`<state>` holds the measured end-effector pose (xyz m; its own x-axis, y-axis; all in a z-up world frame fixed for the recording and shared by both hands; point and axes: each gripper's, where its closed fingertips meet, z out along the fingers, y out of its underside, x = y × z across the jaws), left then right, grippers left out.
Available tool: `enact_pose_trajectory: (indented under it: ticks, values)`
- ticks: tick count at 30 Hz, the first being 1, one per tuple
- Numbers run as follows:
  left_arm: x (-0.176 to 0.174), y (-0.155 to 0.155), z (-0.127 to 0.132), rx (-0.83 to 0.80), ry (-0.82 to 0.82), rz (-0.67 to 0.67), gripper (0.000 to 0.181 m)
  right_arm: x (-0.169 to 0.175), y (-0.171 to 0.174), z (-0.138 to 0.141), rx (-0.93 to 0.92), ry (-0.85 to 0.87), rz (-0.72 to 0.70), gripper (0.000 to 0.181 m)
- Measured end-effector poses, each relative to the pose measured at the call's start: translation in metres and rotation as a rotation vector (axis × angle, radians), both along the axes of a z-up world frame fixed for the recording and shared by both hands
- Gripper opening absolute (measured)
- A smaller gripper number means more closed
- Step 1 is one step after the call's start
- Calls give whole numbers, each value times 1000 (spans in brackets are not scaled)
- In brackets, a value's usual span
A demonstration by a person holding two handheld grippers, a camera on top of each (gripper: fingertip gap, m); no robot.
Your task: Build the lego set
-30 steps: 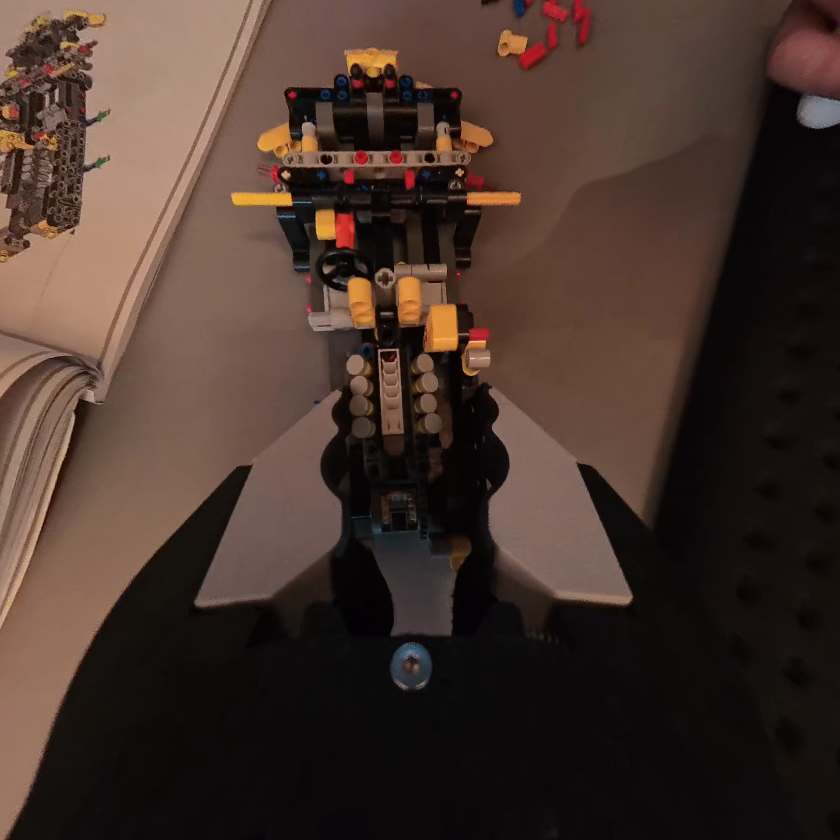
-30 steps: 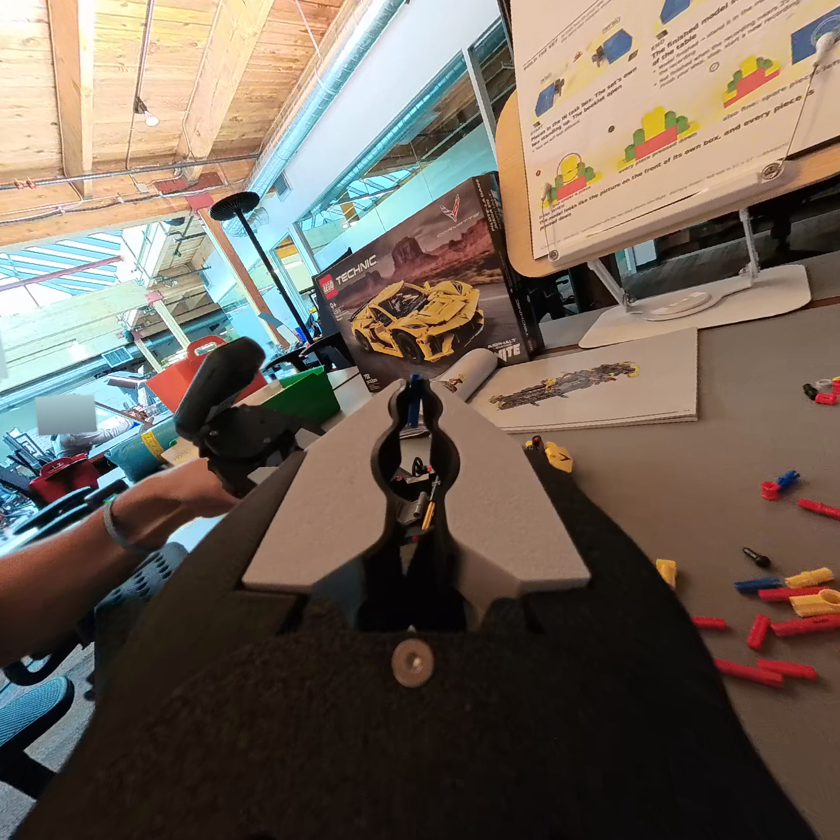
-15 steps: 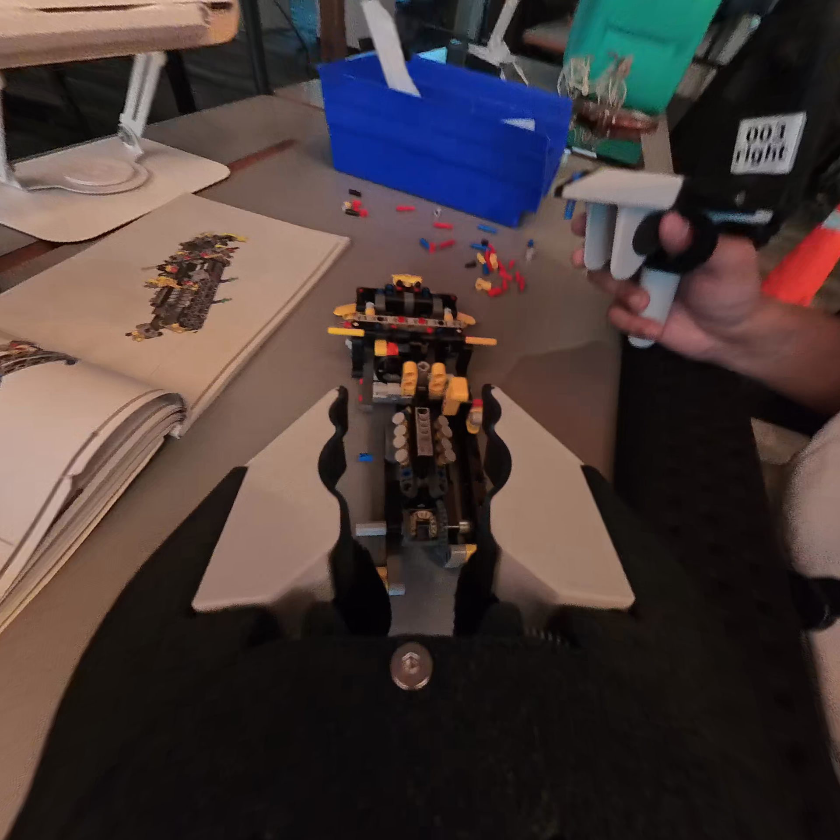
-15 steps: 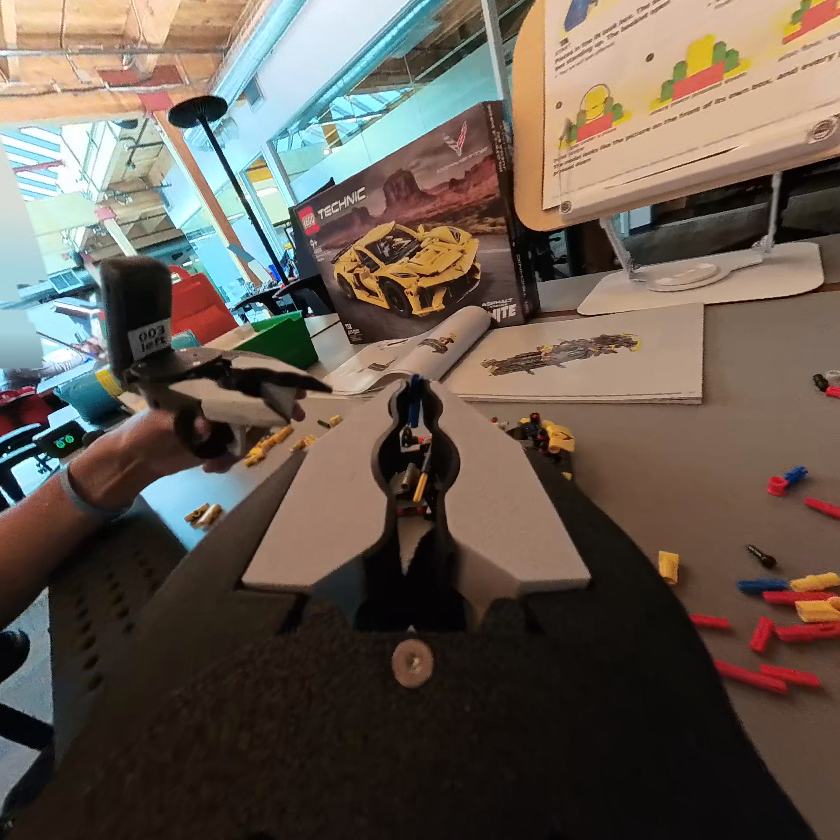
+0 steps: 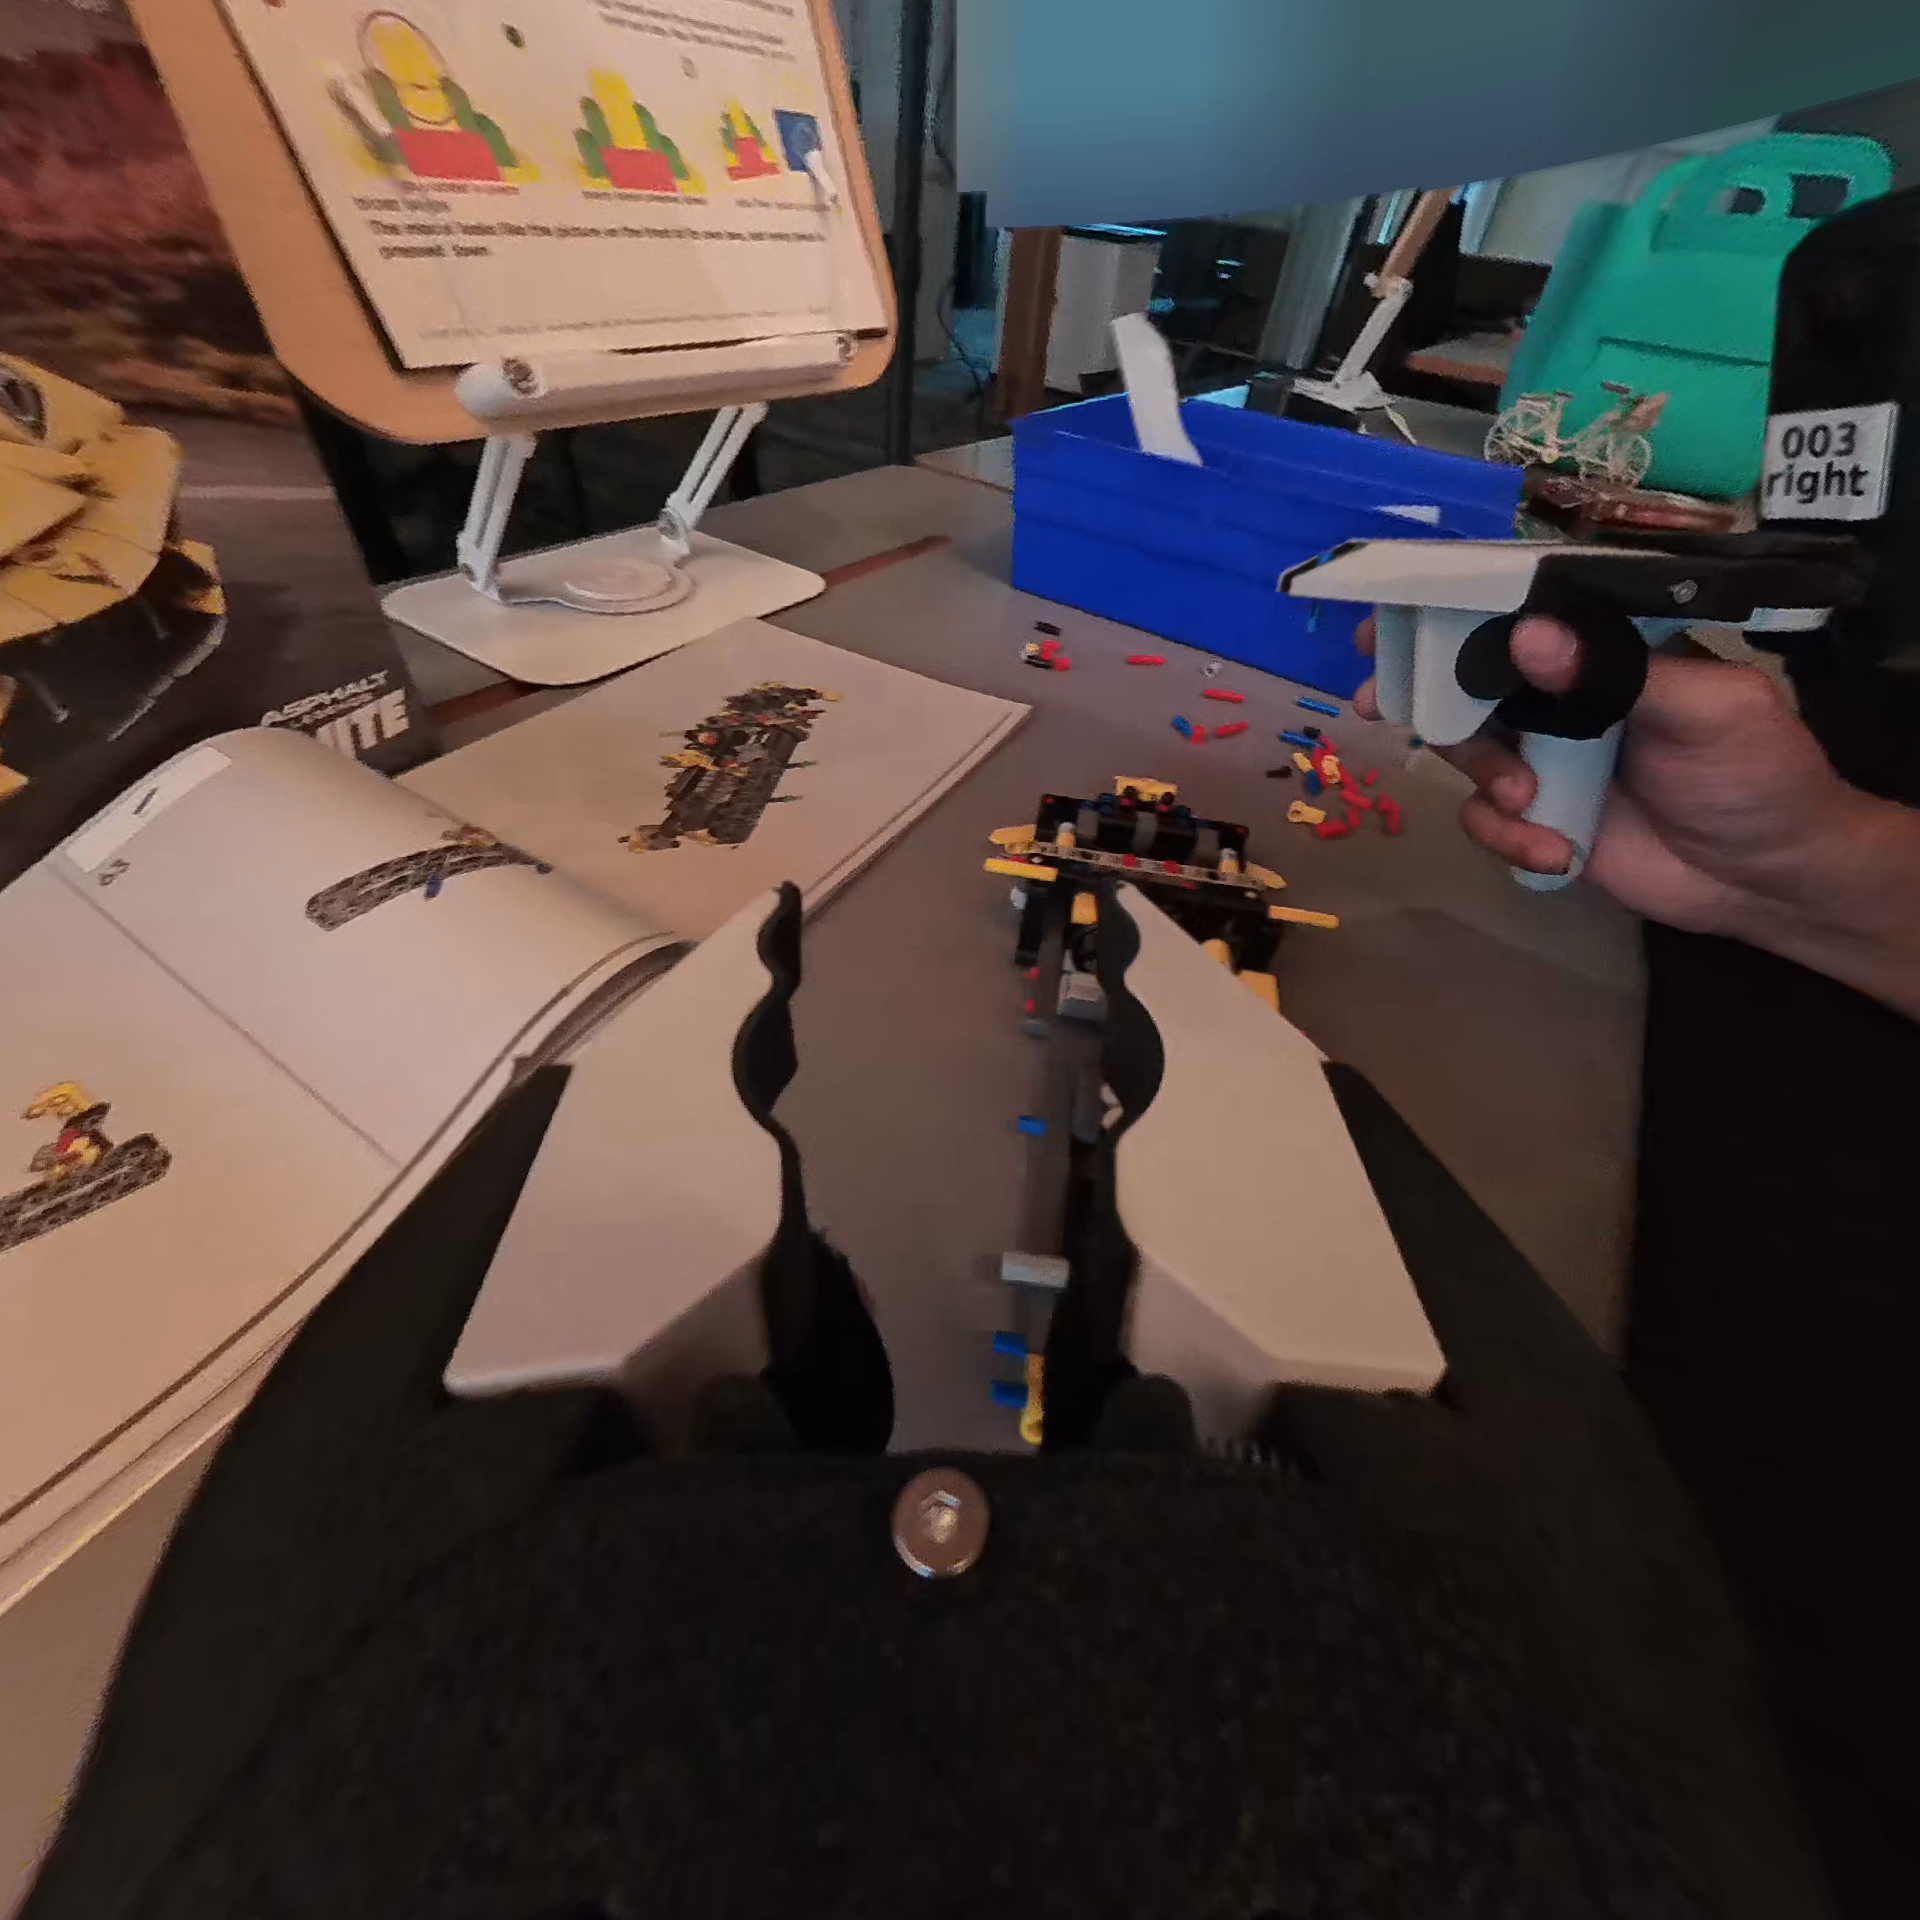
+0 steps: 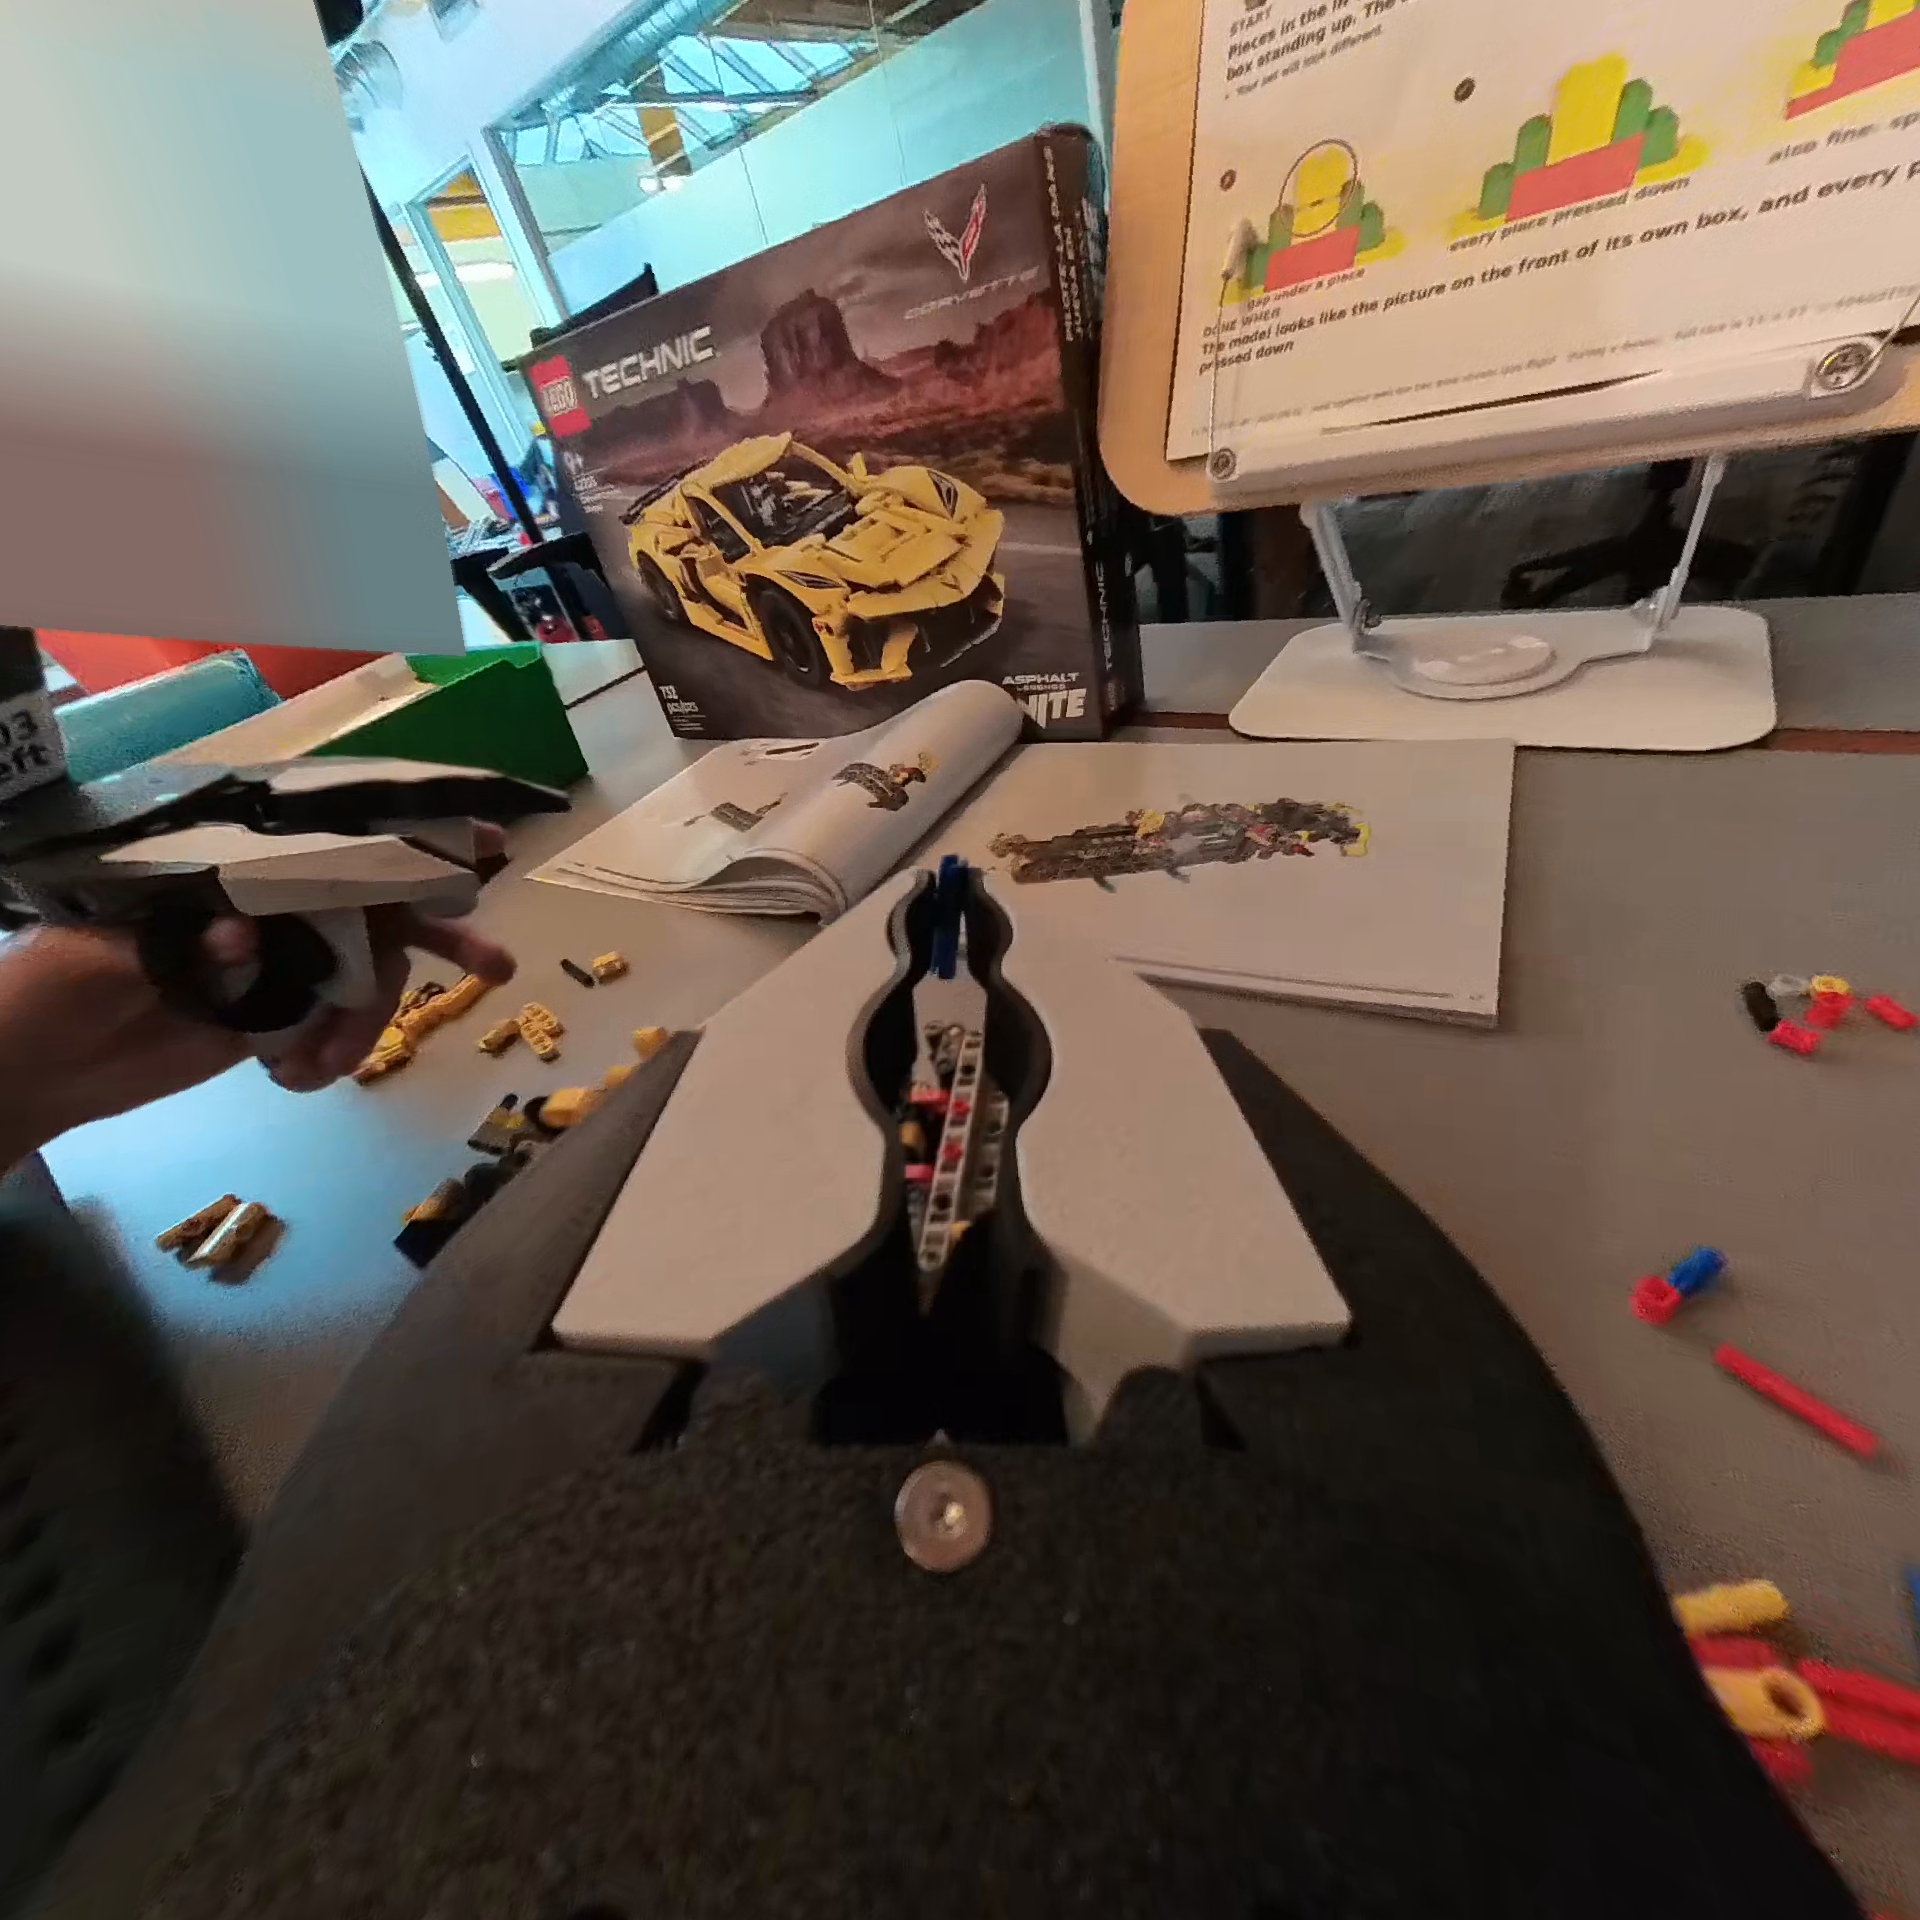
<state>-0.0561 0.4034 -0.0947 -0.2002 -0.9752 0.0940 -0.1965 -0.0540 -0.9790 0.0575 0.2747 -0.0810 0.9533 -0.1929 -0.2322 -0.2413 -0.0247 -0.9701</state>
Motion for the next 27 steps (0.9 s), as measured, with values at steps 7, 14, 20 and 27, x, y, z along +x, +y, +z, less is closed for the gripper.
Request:
enact_pose_trajectory:
  ticks: [7,14,20,27]
  values:
    - [-1,36,-26,-145,159,57,46,27,6,-25,-76,56,-35,4]
    - [2,57,-49,-227,187,65,47,25,5,-23,-40,128,-6,4]
    - [1,43,-53,-246,218,-13,47,26,7,-40,-103,111,-16,4]
    - [1,41,-45,-172,156,-24,46,33,10,-50,-115,166,-28,4]
